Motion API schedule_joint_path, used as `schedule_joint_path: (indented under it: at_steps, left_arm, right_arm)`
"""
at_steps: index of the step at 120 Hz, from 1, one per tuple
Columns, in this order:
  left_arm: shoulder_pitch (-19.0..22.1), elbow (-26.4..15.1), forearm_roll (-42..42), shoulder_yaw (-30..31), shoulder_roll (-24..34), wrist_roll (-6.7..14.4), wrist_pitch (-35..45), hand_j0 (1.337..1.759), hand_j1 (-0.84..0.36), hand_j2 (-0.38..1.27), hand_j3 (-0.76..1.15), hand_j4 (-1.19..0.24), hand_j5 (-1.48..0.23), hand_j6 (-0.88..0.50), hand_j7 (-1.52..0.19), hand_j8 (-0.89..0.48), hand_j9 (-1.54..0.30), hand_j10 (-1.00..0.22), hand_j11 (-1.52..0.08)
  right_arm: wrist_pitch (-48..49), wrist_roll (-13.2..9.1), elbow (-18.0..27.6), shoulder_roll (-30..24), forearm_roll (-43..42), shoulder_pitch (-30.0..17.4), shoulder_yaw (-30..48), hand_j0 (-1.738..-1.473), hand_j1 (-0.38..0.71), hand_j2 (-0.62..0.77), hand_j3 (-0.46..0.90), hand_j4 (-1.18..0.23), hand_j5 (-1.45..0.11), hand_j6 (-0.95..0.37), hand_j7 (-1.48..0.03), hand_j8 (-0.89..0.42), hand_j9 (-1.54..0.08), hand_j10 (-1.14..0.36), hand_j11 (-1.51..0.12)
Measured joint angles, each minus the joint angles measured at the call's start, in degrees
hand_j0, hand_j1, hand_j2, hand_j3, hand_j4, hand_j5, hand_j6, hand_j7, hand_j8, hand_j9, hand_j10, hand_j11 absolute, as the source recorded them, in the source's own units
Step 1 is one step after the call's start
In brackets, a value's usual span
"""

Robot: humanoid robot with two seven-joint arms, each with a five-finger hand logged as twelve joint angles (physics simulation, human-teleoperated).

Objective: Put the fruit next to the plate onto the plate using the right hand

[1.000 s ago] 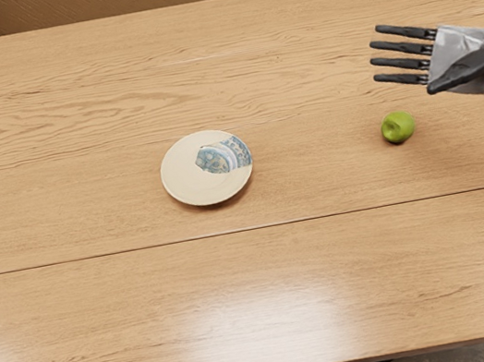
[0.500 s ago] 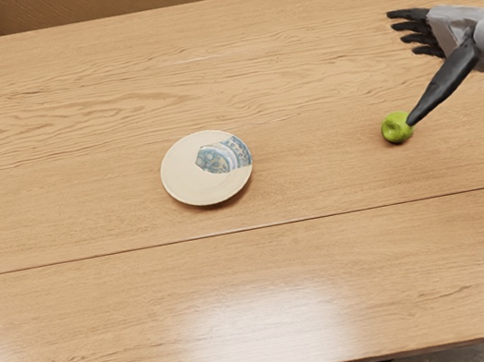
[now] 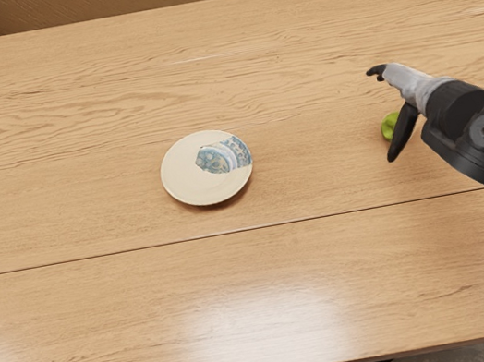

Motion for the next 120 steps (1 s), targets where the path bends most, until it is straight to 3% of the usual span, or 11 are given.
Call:
schedule_joint_path:
  at_steps: [15, 36, 75, 120]
  left_arm:
    - [0.0, 0.0, 0.0, 0.0, 0.0, 0.0, 0.0, 1.658, 0.34, 0.0, 0.0, -0.01, -0.01, -0.01, -0.01, -0.01, -0.01, -0.01, -0.01]
    - [0.0, 0.0, 0.0, 0.0, 0.0, 0.0, 0.0, 1.658, 0.34, 0.0, 0.0, -0.01, -0.01, -0.01, -0.01, -0.01, -0.01, -0.01, -0.01]
    - [0.0, 0.0, 0.0, 0.0, 0.0, 0.0, 0.0, 1.658, 0.34, 0.0, 0.0, -0.01, -0.01, -0.01, -0.01, -0.01, -0.01, -0.01, -0.01]
    - [0.0, 0.0, 0.0, 0.0, 0.0, 0.0, 0.0, 1.658, 0.34, 0.0, 0.0, -0.01, -0.01, -0.01, -0.01, -0.01, -0.01, -0.01, -0.01]
  right_arm:
    - [-1.1, 0.0, -1.9, 4.7, 4.9, 6.7, -10.9, -1.658, -0.19, -0.02, 0.0, -0.14, -0.17, -0.14, -0.17, -0.14, -0.17, -0.14, -0.17]
    - [-1.5, 0.0, -4.0, 8.4, 6.6, 11.0, -15.6, -1.658, -0.16, -0.03, 0.0, -0.16, -0.2, -0.16, -0.2, -0.16, -0.2, -0.16, -0.2]
    - [-1.6, 0.0, -7.8, 12.5, 6.9, 9.7, -19.2, -1.658, -0.15, -0.03, 0.0, -0.17, -0.22, -0.17, -0.22, -0.17, -0.22, -0.17, -0.22]
    - [-1.6, 0.0, -12.4, 13.6, 6.9, 6.9, -19.1, -1.658, 0.0, -0.06, 0.0, -0.29, -0.37, -0.29, -0.37, -0.29, -0.37, -0.29, -0.37]
